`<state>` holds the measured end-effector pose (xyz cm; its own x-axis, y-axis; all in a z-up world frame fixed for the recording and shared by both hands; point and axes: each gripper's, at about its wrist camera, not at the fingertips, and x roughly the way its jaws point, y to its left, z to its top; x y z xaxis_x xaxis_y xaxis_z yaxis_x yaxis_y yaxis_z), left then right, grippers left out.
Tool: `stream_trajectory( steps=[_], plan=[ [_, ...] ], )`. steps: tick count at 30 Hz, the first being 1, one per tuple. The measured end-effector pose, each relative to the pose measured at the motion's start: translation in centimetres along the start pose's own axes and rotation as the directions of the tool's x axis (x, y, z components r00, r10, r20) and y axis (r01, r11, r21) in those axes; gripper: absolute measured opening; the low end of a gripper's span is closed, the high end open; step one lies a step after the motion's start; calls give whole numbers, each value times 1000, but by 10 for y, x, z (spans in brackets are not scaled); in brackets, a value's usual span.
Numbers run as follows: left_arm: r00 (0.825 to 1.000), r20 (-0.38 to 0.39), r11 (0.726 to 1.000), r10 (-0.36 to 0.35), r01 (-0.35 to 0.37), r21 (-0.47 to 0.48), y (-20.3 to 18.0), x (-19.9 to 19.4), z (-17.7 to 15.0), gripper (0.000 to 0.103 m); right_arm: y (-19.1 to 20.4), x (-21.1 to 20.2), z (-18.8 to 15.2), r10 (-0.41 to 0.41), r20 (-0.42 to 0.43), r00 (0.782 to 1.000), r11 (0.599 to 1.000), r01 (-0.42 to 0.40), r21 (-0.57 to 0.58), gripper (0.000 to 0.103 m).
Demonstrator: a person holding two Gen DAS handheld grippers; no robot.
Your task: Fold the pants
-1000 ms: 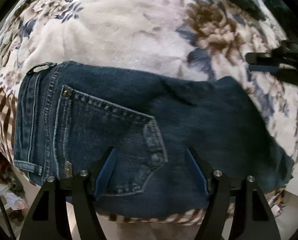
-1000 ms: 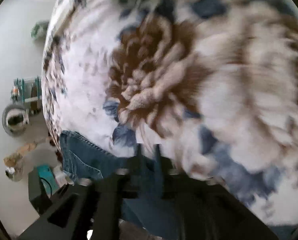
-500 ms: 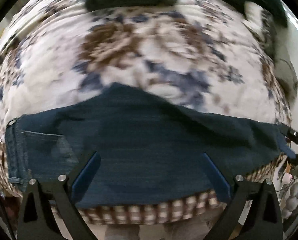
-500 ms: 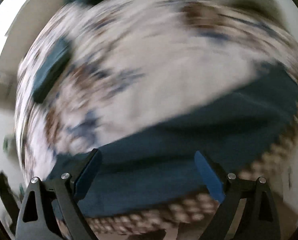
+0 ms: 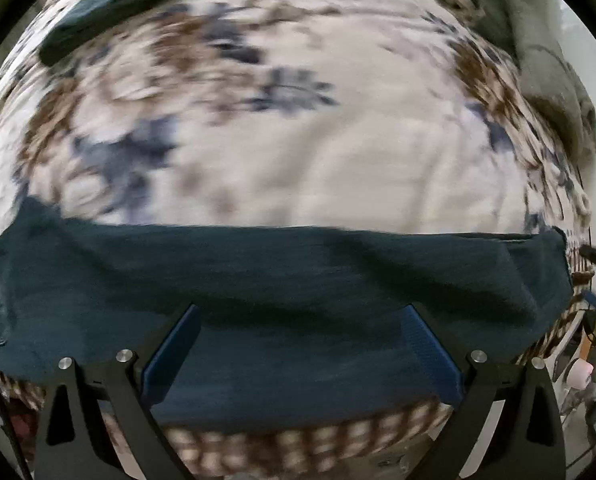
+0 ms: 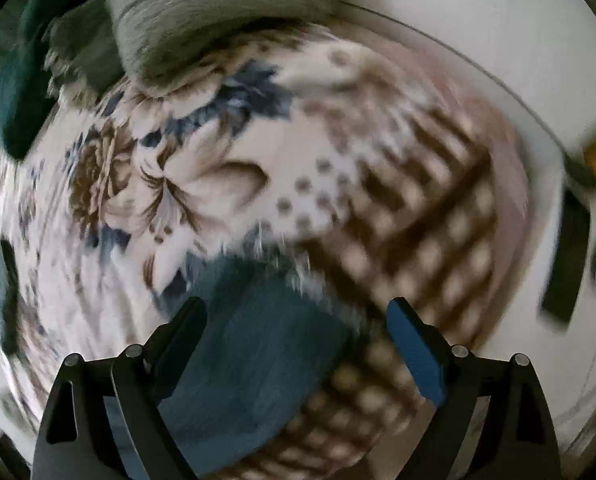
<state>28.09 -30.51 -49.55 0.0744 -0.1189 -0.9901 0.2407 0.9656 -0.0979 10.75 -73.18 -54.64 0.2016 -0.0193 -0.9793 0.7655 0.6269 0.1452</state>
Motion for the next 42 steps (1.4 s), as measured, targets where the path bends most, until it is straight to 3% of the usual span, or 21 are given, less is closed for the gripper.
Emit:
stream_trajectory(
  steps=[4,5,6,7,8,10,13,15,18,20,22,24,25,27,30,34,36,38,39,42],
  plan=[
    [999,16,998,30,-31,60,-44,12,6,103,36,26,15,-53,-46,998,963,40,-265,90],
    [999,17,997,35,-36,73,-53,14,8,103,45,36,16,-76,-63,995,944,51,-325,82],
    [999,16,996,40,-41,84,-60,17,8,103,53,44,14,-93,-69,993,921,60,-384,55],
    [999,15,995,45,-46,93,-67,18,9,103,61,51,12,-101,-83,991,897,54,-439,34],
    [999,16,994,49,-50,100,-71,20,9,103,66,53,9,-118,-70,991,877,71,-475,30],
    [998,16,992,54,-56,110,-78,22,9,103,71,46,7,-139,-13,990,855,114,-505,8],
    [998,17,990,64,-66,121,-85,24,7,103,50,22,14,-101,65,993,914,118,-389,0],
    [997,14,990,73,-75,124,-87,27,5,103,32,17,20,-111,97,989,931,138,-337,0],
    [997,-9,989,82,-80,122,-89,40,2,103,8,45,24,-16,-102,995,969,-10,-246,2],
    [997,-20,991,79,-76,114,-86,47,1,103,-5,39,23,38,-101,994,979,-57,-194,5],
    [996,-28,991,80,-76,106,-83,55,0,103,-24,20,20,87,-64,994,989,-94,-112,43],
    [997,-42,993,67,-63,95,-79,66,-2,103,-47,3,10,166,-20,986,986,-167,-4,63],
    [997,-44,995,56,-52,90,-77,72,-3,103,-55,2,4,198,-20,980,980,-197,36,65],
    [998,-47,996,42,-38,84,-74,80,-4,103,-66,12,-6,306,-54,951,946,-297,126,65],
    [998,-47,998,39,-37,49,-70,91,-3,103,-70,39,-22,379,-98,920,911,-352,214,65],
    [999,-20,998,48,-48,43,-71,100,-8,103,-82,58,-38,468,-56,882,850,-432,302,68],
    [998,-41,998,54,-53,39,-74,104,-9,103,-82,64,-38,526,-13,851,800,-489,348,68],
    [997,-53,998,51,-50,29,-79,105,-1,103,-85,62,-44,593,15,805,748,-557,360,68],
    [997,-57,999,45,-43,24,-78,104,3,103,-83,63,-48,649,25,761,702,-611,366,68],
    [998,-59,1000,20,-19,2,-76,101,19,103,-70,72,-59,712,-7,702,652,-658,375,68]
  ],
)
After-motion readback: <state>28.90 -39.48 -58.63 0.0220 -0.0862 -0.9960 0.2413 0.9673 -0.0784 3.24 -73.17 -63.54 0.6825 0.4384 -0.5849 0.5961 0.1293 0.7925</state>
